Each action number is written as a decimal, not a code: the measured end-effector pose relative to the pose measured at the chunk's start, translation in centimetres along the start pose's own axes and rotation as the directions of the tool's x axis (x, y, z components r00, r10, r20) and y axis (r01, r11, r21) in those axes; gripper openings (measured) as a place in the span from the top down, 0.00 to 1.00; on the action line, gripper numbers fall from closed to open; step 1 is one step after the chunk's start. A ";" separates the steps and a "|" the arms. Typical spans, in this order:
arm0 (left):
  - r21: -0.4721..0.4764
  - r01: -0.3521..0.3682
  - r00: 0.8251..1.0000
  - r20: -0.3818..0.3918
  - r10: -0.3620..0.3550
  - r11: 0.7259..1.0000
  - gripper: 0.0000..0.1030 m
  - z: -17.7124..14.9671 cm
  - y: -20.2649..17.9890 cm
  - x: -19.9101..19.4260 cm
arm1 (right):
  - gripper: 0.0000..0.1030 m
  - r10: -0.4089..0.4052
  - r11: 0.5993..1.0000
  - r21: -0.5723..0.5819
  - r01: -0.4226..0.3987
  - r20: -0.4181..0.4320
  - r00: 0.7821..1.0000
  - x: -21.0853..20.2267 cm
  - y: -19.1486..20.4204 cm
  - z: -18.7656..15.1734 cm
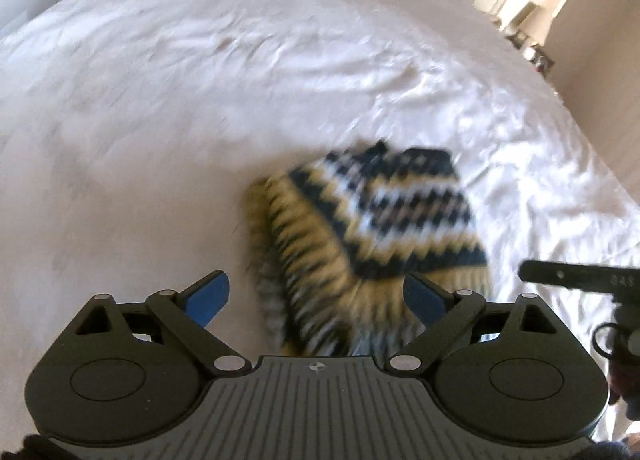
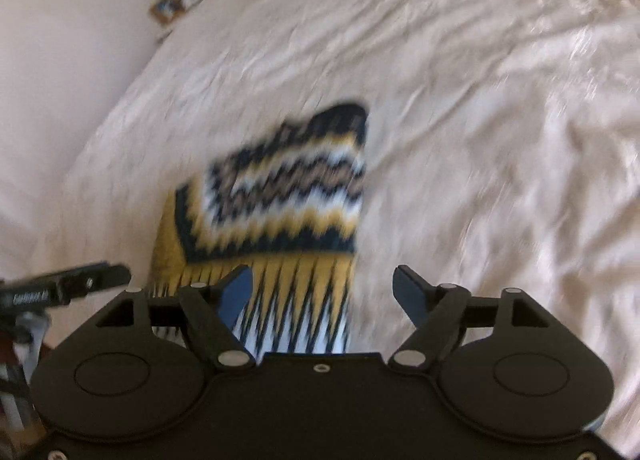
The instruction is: Fold small clothes
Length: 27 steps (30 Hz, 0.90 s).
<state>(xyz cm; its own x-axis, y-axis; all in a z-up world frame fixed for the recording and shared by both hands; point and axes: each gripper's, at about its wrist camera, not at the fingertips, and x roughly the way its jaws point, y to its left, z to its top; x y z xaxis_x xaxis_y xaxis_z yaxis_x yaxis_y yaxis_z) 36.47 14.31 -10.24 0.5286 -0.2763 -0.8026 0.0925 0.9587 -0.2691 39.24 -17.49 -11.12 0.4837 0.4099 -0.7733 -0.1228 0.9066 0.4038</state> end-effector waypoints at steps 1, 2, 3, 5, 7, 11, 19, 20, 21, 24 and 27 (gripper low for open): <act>0.014 0.001 1.000 0.002 -0.001 1.000 0.08 0.5 -0.7 0.8 | 0.22 -0.001 1.000 0.011 0.001 0.008 1.000 0.3 -0.5 0.9; 0.029 0.001 1.000 0.001 -0.001 1.000 0.08 1.0 -1.2 1.4 | 0.22 -0.003 1.000 0.017 0.003 0.011 1.000 0.6 -0.8 1.6; 0.041 0.001 1.000 -0.003 0.000 0.999 0.08 1.3 -1.8 2.3 | 0.22 -0.007 1.000 0.018 0.006 0.010 1.000 1.1 -1.0 2.2; 0.062 0.000 1.000 -0.021 0.002 0.998 0.08 1.5 -2.6 3.7 | 0.22 -0.008 1.000 0.006 0.008 -0.001 1.000 2.4 -1.1 3.0; 0.087 -0.012 0.998 -0.059 0.017 0.996 0.08 1.0 -2.8 4.8 | 0.22 -0.013 1.000 -0.008 0.012 -0.024 1.000 3.8 -1.3 3.2; 0.084 -0.076 0.987 -0.136 0.087 0.994 0.07 -0.9 -1.2 6.5 | 0.22 -0.028 0.999 -0.028 0.026 -0.088 0.996 6.4 -1.9 3.1; -0.053 -0.084 0.980 -0.187 0.072 0.995 0.00 -2.7 2.4 6.3 | 0.02 -0.005 0.995 -0.095 -0.014 -0.187 0.982 11.9 -0.2 2.8; -0.054 -0.083 0.979 -0.192 0.072 0.995 0.00 -2.6 2.4 6.5 | 0.01 0.001 0.996 -0.090 -0.018 -0.189 0.982 12.2 -0.3 2.8; -0.057 -0.083 0.978 -0.196 0.070 0.995 0.00 -2.6 2.4 6.6 | 0.00 0.006 0.996 -0.087 -0.023 -0.190 0.982 12.4 -0.4 2.9; -0.069 -0.074 0.976 -0.208 0.059 0.995 0.00 -2.3 2.5 7.2 | 0.00 0.018 0.994 -0.101 -0.038 -0.192 0.981 12.3 -0.6 2.9; -0.080 -0.064 0.975 -0.218 0.045 0.995 0.00 -2.3 2.6 7.6 | 0.00 0.034 0.995 -0.091 -0.052 -0.189 0.981 12.1 -0.9 2.9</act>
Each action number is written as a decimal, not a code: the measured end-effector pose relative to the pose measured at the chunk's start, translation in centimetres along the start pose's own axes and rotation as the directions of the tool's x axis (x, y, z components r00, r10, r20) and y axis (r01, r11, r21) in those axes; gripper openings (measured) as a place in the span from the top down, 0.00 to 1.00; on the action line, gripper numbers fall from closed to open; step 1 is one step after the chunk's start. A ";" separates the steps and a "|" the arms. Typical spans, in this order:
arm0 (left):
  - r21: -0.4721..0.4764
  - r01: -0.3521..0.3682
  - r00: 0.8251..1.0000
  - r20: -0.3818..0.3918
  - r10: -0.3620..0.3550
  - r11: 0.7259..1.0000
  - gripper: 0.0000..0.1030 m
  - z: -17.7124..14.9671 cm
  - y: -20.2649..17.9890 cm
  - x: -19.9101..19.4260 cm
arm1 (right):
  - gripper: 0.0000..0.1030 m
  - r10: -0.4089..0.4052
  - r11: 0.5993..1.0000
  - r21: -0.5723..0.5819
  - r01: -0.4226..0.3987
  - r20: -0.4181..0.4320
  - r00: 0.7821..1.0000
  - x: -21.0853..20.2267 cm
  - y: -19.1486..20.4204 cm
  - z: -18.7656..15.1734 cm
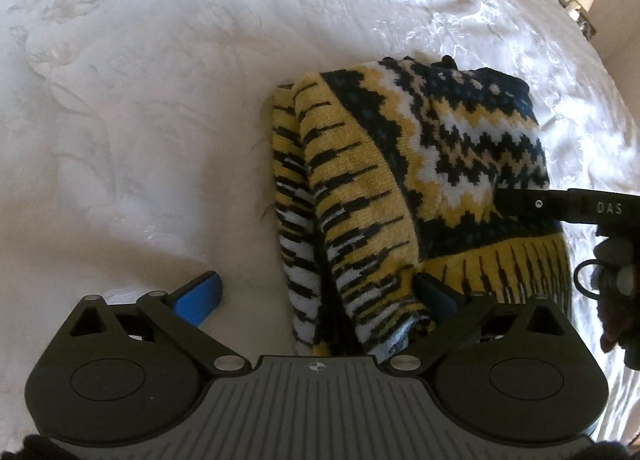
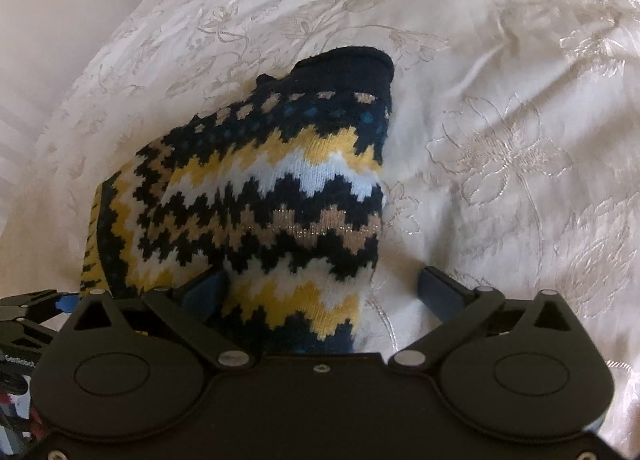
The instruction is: Fold small clothes
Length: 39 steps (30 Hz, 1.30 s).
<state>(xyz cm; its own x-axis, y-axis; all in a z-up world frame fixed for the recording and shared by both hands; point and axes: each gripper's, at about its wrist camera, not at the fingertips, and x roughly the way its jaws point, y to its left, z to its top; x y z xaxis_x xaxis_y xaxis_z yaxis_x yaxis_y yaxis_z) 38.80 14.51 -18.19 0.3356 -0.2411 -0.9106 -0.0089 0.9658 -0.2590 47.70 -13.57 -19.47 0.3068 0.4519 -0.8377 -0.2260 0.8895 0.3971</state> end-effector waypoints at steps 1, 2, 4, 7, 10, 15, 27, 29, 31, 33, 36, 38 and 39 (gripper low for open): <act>-0.004 0.004 1.000 -0.003 -0.004 1.000 0.00 0.1 0.1 0.1 | 0.00 0.003 1.000 0.003 -0.003 0.000 1.000 -0.1 -0.1 0.0; -0.008 0.009 1.000 -0.007 -0.009 1.000 0.00 0.2 0.2 0.3 | 0.00 0.004 1.000 0.006 -0.004 -0.001 1.000 -0.2 -0.2 0.0; -0.014 0.017 1.000 -0.014 -0.017 1.000 0.00 0.3 0.3 0.5 | 0.00 0.008 1.000 0.009 -0.008 -0.005 1.000 -0.3 -0.4 0.1; -0.023 0.027 0.999 -0.016 -0.027 0.999 0.00 0.4 0.3 0.8 | 0.00 0.011 1.000 0.008 -0.011 -0.016 1.000 -0.2 -0.3 0.5; -0.025 0.034 0.999 -0.015 -0.035 0.999 0.00 0.8 0.3 1.1 | 0.00 0.014 1.000 0.004 -0.014 -0.023 1.000 0.1 -0.2 0.8; -0.032 0.053 0.999 -0.002 -0.053 0.998 0.00 0.5 0.6 0.4 | 0.00 0.018 1.000 0.003 -0.018 -0.026 1.000 0.5 0.0 1.2; -0.036 0.078 0.995 0.063 -0.076 0.996 0.01 0.2 0.1 -2.7 | 0.00 0.036 0.999 0.000 -0.036 -0.021 0.999 0.7 -0.2 1.2; -0.043 0.097 0.991 0.092 -0.092 0.994 0.01 0.0 0.0 -4.0 | 0.00 0.040 0.999 -0.002 -0.040 -0.022 0.999 0.6 -0.3 1.1; -0.048 0.117 0.988 0.111 -0.111 0.992 0.01 -0.4 -0.3 -5.0 | 0.00 0.041 0.999 -0.004 -0.041 -0.020 0.999 0.5 -0.3 1.1; -0.045 0.129 0.987 0.104 -0.124 0.991 0.01 -0.9 -0.5 -5.3 | 0.00 0.041 0.999 -0.002 -0.041 -0.019 0.999 0.6 -0.3 1.1; -0.042 0.122 0.991 0.068 -0.118 0.992 0.01 -1.6 -0.8 -4.4 | 0.00 0.043 0.999 -0.005 -0.043 -0.017 0.999 0.5 -0.2 1.0; -0.059 0.113 0.993 0.031 -0.111 0.992 0.01 -2.0 -0.7 -3.0 | 0.00 0.047 0.999 -0.007 -0.047 -0.018 0.999 0.5 -0.2 1.0; -0.069 0.110 0.994 0.013 -0.109 0.992 0.01 -2.3 -0.6 -2.4 | 0.00 0.051 0.999 -0.007 -0.051 -0.018 0.999 0.5 -0.2 1.1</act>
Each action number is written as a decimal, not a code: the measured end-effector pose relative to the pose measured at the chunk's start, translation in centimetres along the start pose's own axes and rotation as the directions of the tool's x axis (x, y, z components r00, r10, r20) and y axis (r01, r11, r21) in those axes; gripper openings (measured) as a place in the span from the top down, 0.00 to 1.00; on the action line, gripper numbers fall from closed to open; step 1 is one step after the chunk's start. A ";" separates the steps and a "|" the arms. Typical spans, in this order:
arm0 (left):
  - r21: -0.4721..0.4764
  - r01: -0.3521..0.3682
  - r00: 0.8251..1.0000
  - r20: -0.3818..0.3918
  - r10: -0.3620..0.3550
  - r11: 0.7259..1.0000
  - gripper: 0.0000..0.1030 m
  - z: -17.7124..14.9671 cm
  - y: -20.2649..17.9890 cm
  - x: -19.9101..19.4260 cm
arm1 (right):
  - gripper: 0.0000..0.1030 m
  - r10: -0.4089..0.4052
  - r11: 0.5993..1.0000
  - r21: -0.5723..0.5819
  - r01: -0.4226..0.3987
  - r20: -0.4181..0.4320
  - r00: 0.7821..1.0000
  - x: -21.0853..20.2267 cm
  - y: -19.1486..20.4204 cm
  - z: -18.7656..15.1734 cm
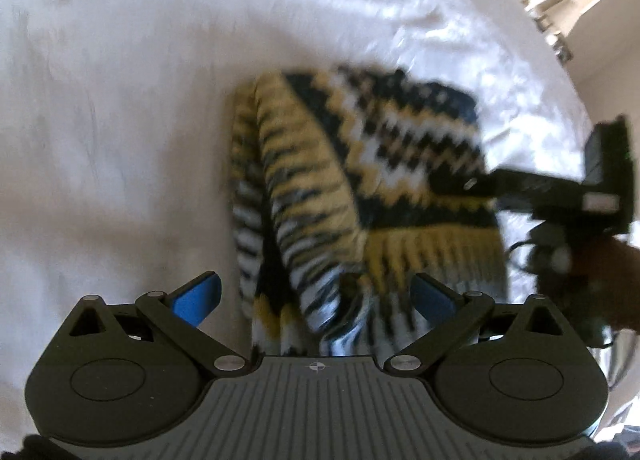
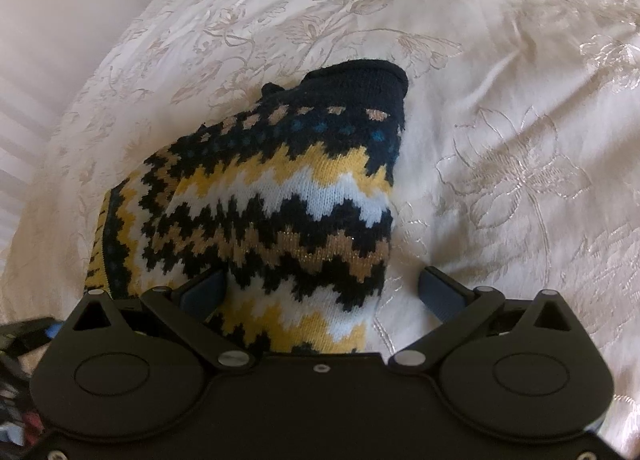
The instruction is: Fold small clothes
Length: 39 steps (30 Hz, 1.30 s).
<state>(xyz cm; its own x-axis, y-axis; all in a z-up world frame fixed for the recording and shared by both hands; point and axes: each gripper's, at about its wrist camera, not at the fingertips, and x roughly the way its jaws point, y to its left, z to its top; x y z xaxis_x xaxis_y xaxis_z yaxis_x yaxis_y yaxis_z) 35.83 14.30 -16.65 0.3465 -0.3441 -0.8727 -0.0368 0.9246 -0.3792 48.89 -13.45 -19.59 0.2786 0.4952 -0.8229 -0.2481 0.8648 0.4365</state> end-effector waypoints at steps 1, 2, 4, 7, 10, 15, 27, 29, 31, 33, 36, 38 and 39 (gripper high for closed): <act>-0.010 0.002 1.000 -0.020 -0.003 1.000 0.01 -0.1 0.2 0.8 | 0.00 0.005 1.000 0.000 -0.005 0.001 1.000 0.0 -0.1 0.0; -0.017 0.013 0.999 -0.029 -0.013 1.000 0.01 -0.2 0.5 1.4 | 0.00 0.010 1.000 0.001 -0.010 0.001 1.000 0.0 -0.1 0.0; -0.039 0.038 0.999 -0.029 -0.039 0.999 0.01 -0.2 0.8 2.2 | 0.00 0.020 1.000 0.000 -0.020 -0.001 1.000 0.0 -0.2 0.1; -0.033 0.072 0.997 -0.013 -0.072 0.997 0.01 0.6 0.7 2.9 | 0.00 0.046 0.999 0.001 -0.046 0.003 0.999 0.1 -0.3 0.6; -0.026 0.099 0.995 -0.005 -0.099 0.995 0.01 1.4 0.4 3.4 | 0.00 0.077 0.997 0.005 -0.077 0.013 0.997 0.5 -0.1 1.2; -0.050 0.130 0.991 -0.018 -0.131 0.990 0.01 2.0 0.5 3.7 | 0.24 0.135 0.991 0.017 -0.134 -0.009 0.991 1.2 0.7 2.0; -0.037 0.339 0.939 0.078 -0.335 0.940 0.18 0.0 -1.2 -0.9 | 0.63 0.190 0.979 0.057 -0.195 0.081 0.978 -5.4 4.2 0.6; -0.021 0.356 0.931 0.096 -0.352 0.934 0.18 -0.6 -2.3 -2.1 | 0.63 0.198 0.977 0.059 -0.205 0.108 0.974 -7.2 5.0 -0.5; -0.008 0.377 0.921 0.112 -0.373 0.926 0.18 -1.3 -3.5 -3.2 | 0.63 0.210 0.972 0.073 -0.222 0.140 0.968 -9.0 5.5 -1.8; 0.003 0.388 0.916 0.109 -0.386 0.922 0.18 -2.2 -4.6 -4.0 | 0.63 0.215 0.969 0.085 -0.232 0.171 0.961 -11.1 5.4 -3.1; 0.035 0.407 0.908 0.091 -0.408 0.913 0.18 -3.7 -6.8 -4.8 | 0.63 0.211 0.966 0.104 -0.236 0.209 0.955 -13.9 5.4 -5.1; 0.060 0.423 0.902 0.069 -0.427 0.904 0.18 -4.9 -8.2 -5.3 | 0.63 0.204 0.966 0.115 -0.234 0.225 0.953 -15.8 5.4 -6.7; 0.070 0.433 0.898 0.056 -0.437 0.899 0.18 -5.5 -8.9 -5.5 | 0.63 0.199 0.966 0.120 -0.230 0.231 0.953 -16.7 5.4 -7.4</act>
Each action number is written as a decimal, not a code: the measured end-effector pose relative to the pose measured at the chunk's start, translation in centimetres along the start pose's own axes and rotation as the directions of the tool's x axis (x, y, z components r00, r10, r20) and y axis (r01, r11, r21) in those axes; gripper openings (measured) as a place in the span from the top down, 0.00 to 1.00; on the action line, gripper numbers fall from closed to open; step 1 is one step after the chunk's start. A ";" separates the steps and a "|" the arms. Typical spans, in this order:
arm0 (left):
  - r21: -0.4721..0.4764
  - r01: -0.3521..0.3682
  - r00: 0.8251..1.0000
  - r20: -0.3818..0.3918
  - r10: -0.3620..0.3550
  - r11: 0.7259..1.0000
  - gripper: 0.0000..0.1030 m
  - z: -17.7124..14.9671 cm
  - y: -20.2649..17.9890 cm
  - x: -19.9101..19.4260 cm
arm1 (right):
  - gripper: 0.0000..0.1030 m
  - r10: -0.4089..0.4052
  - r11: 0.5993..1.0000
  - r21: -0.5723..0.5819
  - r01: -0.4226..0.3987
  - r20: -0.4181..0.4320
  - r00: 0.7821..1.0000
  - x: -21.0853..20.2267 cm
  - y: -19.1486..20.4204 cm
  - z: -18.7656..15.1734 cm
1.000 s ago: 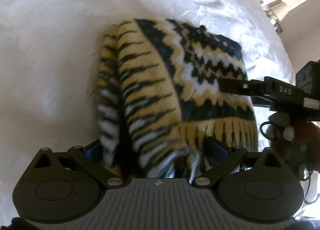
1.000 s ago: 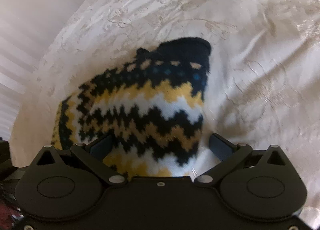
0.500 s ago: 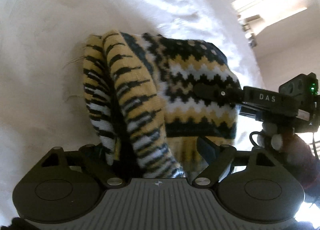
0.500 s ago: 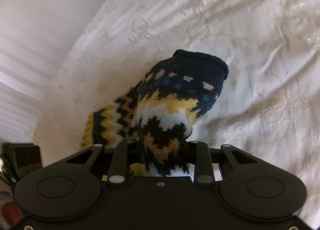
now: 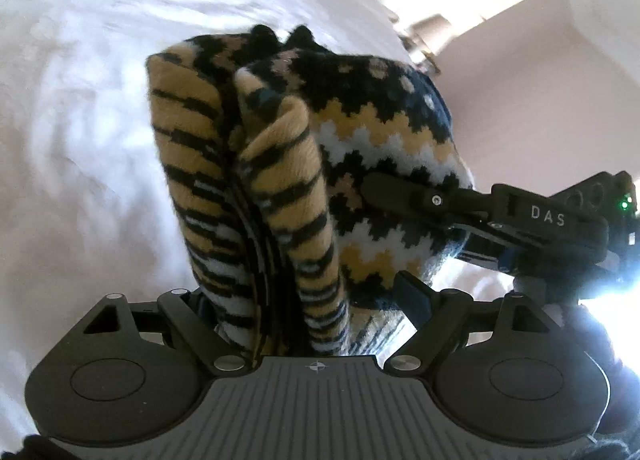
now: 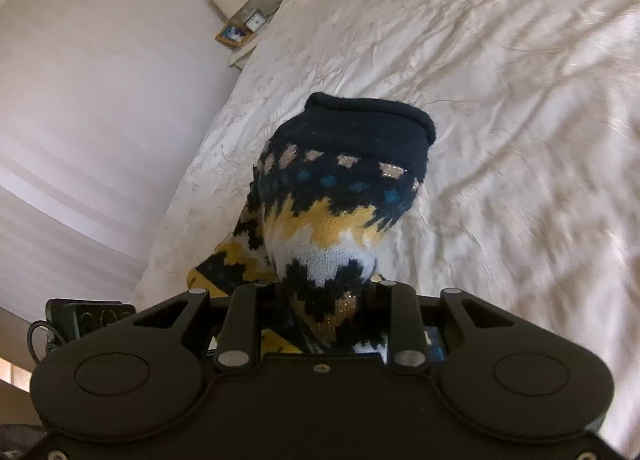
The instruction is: Fold small clothes
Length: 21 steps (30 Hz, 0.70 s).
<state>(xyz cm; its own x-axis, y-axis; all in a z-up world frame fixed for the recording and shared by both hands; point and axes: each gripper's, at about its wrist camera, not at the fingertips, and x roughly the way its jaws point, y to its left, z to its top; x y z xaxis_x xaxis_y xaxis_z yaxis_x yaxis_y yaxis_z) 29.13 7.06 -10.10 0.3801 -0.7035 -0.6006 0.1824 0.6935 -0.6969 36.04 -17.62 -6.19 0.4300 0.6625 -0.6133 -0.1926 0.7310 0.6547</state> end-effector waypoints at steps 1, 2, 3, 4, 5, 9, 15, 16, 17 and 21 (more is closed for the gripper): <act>0.008 0.010 1.000 -0.014 -0.009 1.000 0.18 -0.6 -0.7 0.1 | 0.63 -0.004 1.000 0.005 0.004 0.005 1.000 -0.9 0.1 -0.5; 0.017 0.018 0.999 -0.029 -0.018 1.000 0.18 -1.1 -1.5 0.1 | 0.63 -0.010 1.000 0.010 0.010 0.009 1.000 -1.8 0.3 -1.1; 0.022 0.027 0.999 -0.045 -0.026 0.999 0.18 -1.7 -2.1 0.2 | 0.63 -0.018 1.000 0.014 0.018 0.010 1.000 -2.7 0.4 -1.7; 0.021 0.038 0.997 -0.062 -0.036 0.999 0.18 -2.2 -2.7 0.3 | 0.63 -0.024 1.000 0.018 0.023 0.010 1.000 -3.6 0.5 -2.1; 0.017 0.049 0.996 -0.078 -0.048 0.999 0.18 -2.6 -3.0 0.3 | 0.63 -0.030 0.999 0.028 0.030 0.008 1.000 -4.5 0.6 -2.8; -0.012 0.089 0.987 -0.136 -0.090 0.996 0.17 -3.8 -3.9 1.1 | 0.63 -0.025 0.996 0.089 0.025 -0.005 1.000 -7.1 -0.2 -4.0; 0.083 -0.057 0.980 -0.186 0.071 0.995 0.18 -2.1 -2.1 5.2 | 0.49 -0.089 0.993 0.076 0.091 -0.023 0.996 -7.4 -4.5 -3.3; 0.129 -0.167 0.970 -0.159 0.186 0.978 0.18 -1.9 -1.3 6.0 | 0.44 -0.156 0.986 0.051 0.156 -0.005 0.988 -6.9 -5.5 -3.0; 0.187 -0.305 0.933 -0.140 0.333 0.934 0.18 -1.8 -0.4 7.0 | 0.38 -0.242 0.970 0.005 0.242 0.023 0.970 -6.1 -6.7 -2.7; 0.198 -0.519 0.832 -0.105 0.545 0.831 0.18 -1.9 2.8 8.3 | 0.38 -0.400 0.912 -0.070 0.404 0.057 0.915 -4.9 -9.9 -2.0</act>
<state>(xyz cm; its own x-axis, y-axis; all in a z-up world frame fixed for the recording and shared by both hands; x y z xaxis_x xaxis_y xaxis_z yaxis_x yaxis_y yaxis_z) 31.06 2.84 -17.83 0.3202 -0.2239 -0.9205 0.1334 0.9726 -0.1902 34.04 -27.83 -10.55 0.5211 0.3040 -0.7975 -0.0642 0.9457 0.3185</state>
